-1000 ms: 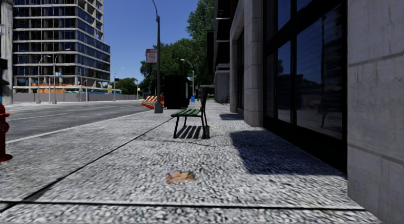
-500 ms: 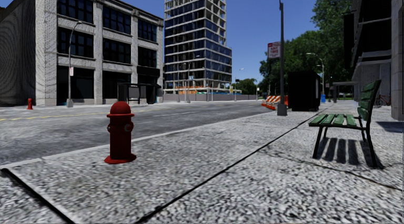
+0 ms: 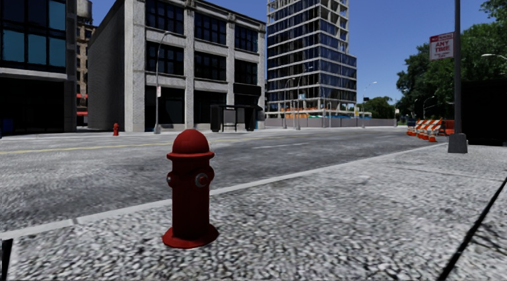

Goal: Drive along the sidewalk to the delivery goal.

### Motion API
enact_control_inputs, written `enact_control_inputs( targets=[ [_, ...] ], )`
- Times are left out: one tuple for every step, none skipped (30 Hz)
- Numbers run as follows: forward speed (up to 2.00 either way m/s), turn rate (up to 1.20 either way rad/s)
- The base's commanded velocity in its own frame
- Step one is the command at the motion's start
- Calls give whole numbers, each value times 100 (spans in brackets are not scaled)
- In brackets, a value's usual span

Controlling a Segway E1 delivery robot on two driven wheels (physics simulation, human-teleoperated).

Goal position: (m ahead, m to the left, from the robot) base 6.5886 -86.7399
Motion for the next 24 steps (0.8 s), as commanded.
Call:
enact_control_inputs(
  targets=[
    [200, -120],
    [200, -120],
    [200, -120],
    [200, -120],
    [200, -120],
    [200, -120],
    [200, -120],
    [200, -120],
    [200, -120],
    [200, -120],
    [200, -120],
    [200, -120],
    [200, -120],
    [200, -120],
    [200, -120],
    [200, -120],
    [200, -120],
    [200, -120],
    [200, -120],
    [200, -119],
    [200, 0],
    [200, 0],
    [200, 0],
    [200, 0]
  ],
)
